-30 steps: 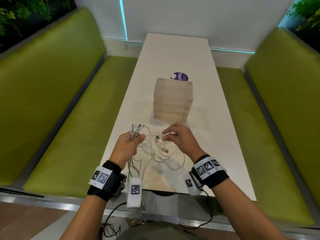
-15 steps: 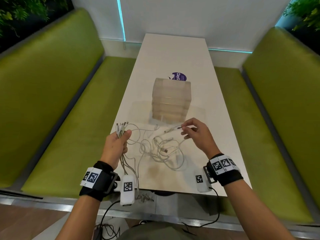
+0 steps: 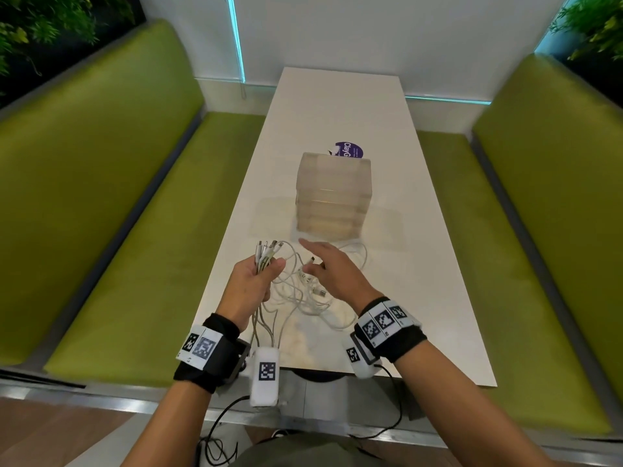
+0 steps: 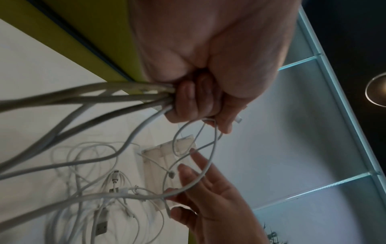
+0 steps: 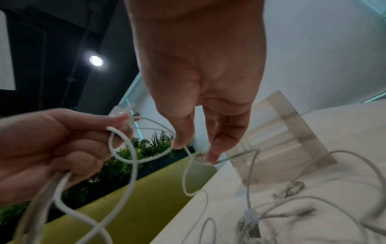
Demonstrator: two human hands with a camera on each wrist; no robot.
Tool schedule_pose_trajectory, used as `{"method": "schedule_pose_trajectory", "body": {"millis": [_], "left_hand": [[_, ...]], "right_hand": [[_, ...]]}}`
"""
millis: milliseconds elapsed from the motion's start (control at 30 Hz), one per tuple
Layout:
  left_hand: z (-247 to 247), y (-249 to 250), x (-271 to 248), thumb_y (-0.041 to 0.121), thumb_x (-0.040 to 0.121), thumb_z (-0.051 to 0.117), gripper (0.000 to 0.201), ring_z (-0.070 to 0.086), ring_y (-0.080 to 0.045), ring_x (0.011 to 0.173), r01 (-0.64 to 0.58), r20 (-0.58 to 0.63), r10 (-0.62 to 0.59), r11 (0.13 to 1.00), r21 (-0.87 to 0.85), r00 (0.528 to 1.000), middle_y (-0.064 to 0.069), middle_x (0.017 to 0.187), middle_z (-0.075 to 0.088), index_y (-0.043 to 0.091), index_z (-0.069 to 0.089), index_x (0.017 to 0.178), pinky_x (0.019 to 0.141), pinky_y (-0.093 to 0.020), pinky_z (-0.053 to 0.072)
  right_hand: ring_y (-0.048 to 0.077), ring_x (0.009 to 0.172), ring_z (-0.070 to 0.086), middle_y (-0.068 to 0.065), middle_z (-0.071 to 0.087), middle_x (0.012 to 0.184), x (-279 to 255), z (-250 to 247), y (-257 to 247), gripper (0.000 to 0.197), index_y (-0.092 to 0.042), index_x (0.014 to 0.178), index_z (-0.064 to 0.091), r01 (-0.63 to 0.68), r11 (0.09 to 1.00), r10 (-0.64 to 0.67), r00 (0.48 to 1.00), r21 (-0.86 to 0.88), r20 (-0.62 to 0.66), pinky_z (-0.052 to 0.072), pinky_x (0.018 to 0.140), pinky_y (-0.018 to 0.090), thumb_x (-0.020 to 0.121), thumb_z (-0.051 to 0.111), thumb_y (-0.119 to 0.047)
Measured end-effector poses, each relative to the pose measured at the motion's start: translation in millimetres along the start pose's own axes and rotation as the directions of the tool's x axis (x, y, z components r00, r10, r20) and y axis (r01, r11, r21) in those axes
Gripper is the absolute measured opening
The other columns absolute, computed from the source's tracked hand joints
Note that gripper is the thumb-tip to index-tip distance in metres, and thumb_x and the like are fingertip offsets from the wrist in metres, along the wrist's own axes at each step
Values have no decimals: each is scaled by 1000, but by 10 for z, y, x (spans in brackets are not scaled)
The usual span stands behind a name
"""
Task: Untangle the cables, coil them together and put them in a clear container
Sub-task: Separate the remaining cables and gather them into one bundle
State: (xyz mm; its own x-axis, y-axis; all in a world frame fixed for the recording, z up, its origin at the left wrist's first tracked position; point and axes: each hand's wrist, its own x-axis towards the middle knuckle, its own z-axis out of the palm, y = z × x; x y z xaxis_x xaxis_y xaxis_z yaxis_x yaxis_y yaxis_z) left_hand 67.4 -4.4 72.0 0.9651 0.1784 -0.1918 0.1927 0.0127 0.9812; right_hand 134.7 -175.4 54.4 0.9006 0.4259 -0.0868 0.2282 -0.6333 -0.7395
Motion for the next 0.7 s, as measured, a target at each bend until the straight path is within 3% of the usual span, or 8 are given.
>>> {"method": "schedule_pose_trajectory", "body": {"millis": [67,133,233,300,400,533,600,700], "left_hand": [[-7,9,-6,19,90,63,27,25,-9,42,2,-10,-2,1000,4,1000,13,47,31,10,44,72,43,-23,25],[-24,15,-15,19,91,63,29,25,-9,42,8,-25,-8,1000,-8,1000,13,46,31,12,44,70,44,-24,24],[-110,7,-5,19,92,61,34,23,-8,41,0,-97,-5,999,-49,995,13,47,30,18,43,63,44,-25,24],[-182,-2,12,18,92,60,31,22,-8,42,-3,-120,-8,995,-96,993,11,48,28,18,45,66,45,-25,22],[-207,-3,16,18,92,60,30,20,-10,43,-9,-80,-1,993,-121,997,9,50,26,17,44,67,45,-26,20],[-139,46,-23,17,93,59,30,21,-8,42,-51,10,52,991,-121,999,10,49,27,19,46,66,43,-22,23],[-102,77,-40,16,93,57,27,20,-7,42,-75,28,80,986,-147,996,11,49,26,18,48,68,42,-21,23],[-122,124,-49,13,94,55,22,19,-7,42,-108,-7,109,973,-205,994,11,50,26,17,51,72,41,-20,21]], "right_hand": [[19,92,61,2,62,114,61,-3,23,32,-21,121,61,-67,998,67,997,15,22,50,85,34,90,62,-21],[18,80,59,3,64,96,72,-17,69,18,-14,104,67,-57,998,58,998,34,-29,50,76,33,86,66,-16],[13,76,54,5,61,91,42,-52,188,10,-12,92,66,14,1000,-17,993,-21,-115,46,73,27,83,66,-8],[13,78,52,1,57,93,20,-71,323,15,-15,92,62,-31,992,21,997,-121,-79,41,71,26,81,66,-5],[19,92,54,-1,50,111,-22,-108,476,36,-19,109,56,-159,961,157,987,-228,-27,40,74,28,78,72,-15],[14,92,52,-2,44,128,-14,-94,360,50,-20,129,51,-66,991,50,990,-118,-134,45,84,30,82,69,-19],[12,91,52,-3,49,123,31,-67,292,33,-17,117,60,-22,995,12,994,-94,-104,42,83,26,85,66,-17],[22,95,57,6,60,106,96,-111,329,11,-10,96,65,-36,994,19,987,-101,-158,42,80,29,91,57,-15]]}}
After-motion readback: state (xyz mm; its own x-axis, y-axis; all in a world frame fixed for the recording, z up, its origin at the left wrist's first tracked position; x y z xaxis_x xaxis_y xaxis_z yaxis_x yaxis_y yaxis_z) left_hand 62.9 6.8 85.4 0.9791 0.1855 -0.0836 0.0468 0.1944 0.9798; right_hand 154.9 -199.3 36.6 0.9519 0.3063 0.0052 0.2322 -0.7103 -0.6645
